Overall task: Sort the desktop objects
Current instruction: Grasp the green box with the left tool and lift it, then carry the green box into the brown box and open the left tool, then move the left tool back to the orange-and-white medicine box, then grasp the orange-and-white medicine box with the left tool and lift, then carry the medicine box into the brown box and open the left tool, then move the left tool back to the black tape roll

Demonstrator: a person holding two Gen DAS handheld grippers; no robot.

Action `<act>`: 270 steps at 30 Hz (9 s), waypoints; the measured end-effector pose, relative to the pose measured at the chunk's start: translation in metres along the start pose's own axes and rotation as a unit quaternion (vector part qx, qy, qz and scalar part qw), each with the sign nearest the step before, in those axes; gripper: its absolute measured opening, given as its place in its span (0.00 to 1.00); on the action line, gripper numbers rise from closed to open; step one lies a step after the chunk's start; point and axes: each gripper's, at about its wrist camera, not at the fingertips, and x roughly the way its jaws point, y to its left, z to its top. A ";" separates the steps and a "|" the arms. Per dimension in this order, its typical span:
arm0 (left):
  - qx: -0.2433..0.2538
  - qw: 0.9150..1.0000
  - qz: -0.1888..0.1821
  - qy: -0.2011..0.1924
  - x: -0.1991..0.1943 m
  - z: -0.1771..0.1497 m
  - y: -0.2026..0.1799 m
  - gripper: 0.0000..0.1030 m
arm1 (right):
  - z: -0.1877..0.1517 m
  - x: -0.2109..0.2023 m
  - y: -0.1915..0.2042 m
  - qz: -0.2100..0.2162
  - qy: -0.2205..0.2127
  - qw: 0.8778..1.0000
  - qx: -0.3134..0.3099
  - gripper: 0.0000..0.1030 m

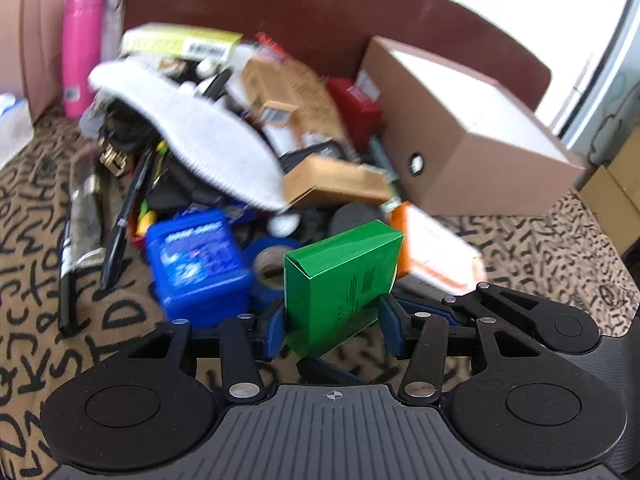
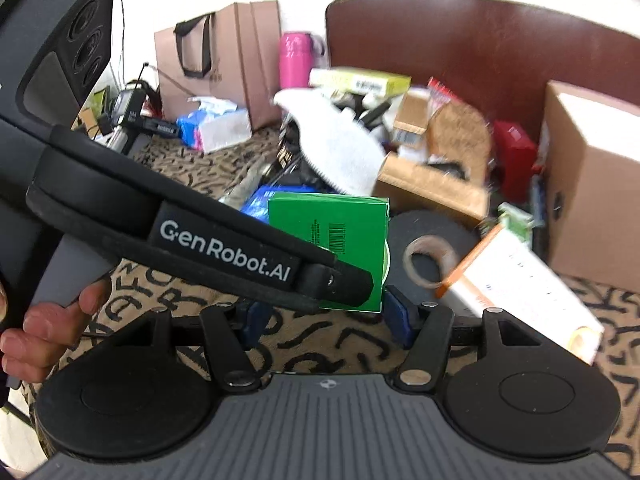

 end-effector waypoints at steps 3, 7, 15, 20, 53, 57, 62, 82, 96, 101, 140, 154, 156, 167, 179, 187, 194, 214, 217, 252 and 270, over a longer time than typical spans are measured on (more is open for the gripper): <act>0.014 1.000 -0.013 -0.012 -0.001 0.011 -0.017 0.49 | 0.004 -0.016 -0.009 -0.019 -0.020 1.000 0.003 0.64; 0.042 0.998 -0.035 -0.035 0.000 0.031 -0.048 0.49 | 0.014 -0.037 -0.030 -0.052 -0.051 0.997 0.014 0.64; 0.075 0.989 -0.095 -0.079 0.019 0.089 -0.100 0.49 | 0.045 -0.066 -0.080 -0.133 -0.118 0.984 0.023 0.64; 0.070 0.987 -0.125 -0.077 0.048 0.121 -0.113 0.49 | 0.059 -0.061 -0.110 -0.167 -0.137 0.976 0.040 0.64; 0.054 0.988 -0.120 -0.076 0.105 0.140 -0.118 1.00 | 0.065 -0.031 -0.162 -0.236 -0.124 0.961 0.074 0.96; 0.050 0.989 -0.118 -0.072 0.101 0.137 -0.118 1.00 | 0.064 -0.033 -0.158 -0.238 -0.122 0.961 0.072 0.97; 0.046 0.989 -0.122 -0.073 0.094 0.133 -0.118 1.00 | 0.064 -0.038 -0.153 -0.240 -0.123 0.961 0.068 0.98; 0.014 0.985 -0.153 -0.079 0.044 0.054 -0.090 1.00 | 0.016 -0.081 -0.105 -0.218 -0.143 0.964 0.062 1.00; 0.035 0.991 -0.117 -0.052 0.048 -0.011 -0.076 1.00 | -0.042 -0.061 -0.081 -0.190 -0.062 0.975 0.101 1.00; 0.031 0.994 -0.100 -0.043 0.050 -0.024 -0.067 1.00 | -0.058 -0.057 -0.076 -0.181 -0.038 0.976 0.114 1.00; 0.058 0.998 -0.025 -0.014 0.071 0.005 -0.066 0.74 | -0.052 -0.030 -0.088 -0.113 -0.020 0.985 0.126 0.60; 0.052 0.997 -0.064 0.011 0.053 -0.018 -0.084 0.66 | -0.067 -0.071 -0.081 -0.127 -0.007 0.987 0.097 0.58; 0.063 0.995 -0.077 0.028 0.054 -0.030 -0.091 0.67 | -0.076 -0.080 -0.079 -0.130 0.006 0.987 0.094 0.59; 0.087 0.991 -0.083 0.050 0.076 -0.036 -0.100 0.81 | -0.094 -0.087 -0.079 -0.145 0.013 0.986 0.078 0.69; 0.094 0.991 -0.085 0.050 0.072 -0.030 -0.106 0.66 | -0.082 -0.082 -0.076 -0.147 0.026 0.987 0.060 0.66; 0.096 0.991 -0.094 -0.015 0.045 0.010 -0.117 0.65 | -0.041 -0.098 -0.084 -0.167 -0.019 0.986 0.017 0.65; 0.105 0.986 -0.094 -0.094 0.024 0.067 -0.134 0.66 | 0.014 -0.108 -0.100 -0.190 -0.079 0.979 -0.010 0.65; 0.029 0.994 -0.077 -0.065 0.154 0.210 -0.125 0.71 | 0.127 0.004 -0.225 -0.199 0.029 0.979 -0.023 0.66; 0.023 0.996 -0.068 -0.052 0.177 0.222 -0.121 0.72 | 0.139 0.027 -0.243 -0.193 0.060 0.979 -0.021 0.66; 0.035 0.997 -0.040 -0.051 0.184 0.223 -0.133 1.00 | 0.151 0.050 -0.270 -0.224 0.099 0.970 0.008 0.99; 0.072 0.993 -0.023 -0.093 0.122 0.191 -0.145 1.00 | 0.139 0.008 -0.234 -0.272 0.078 0.958 0.045 0.99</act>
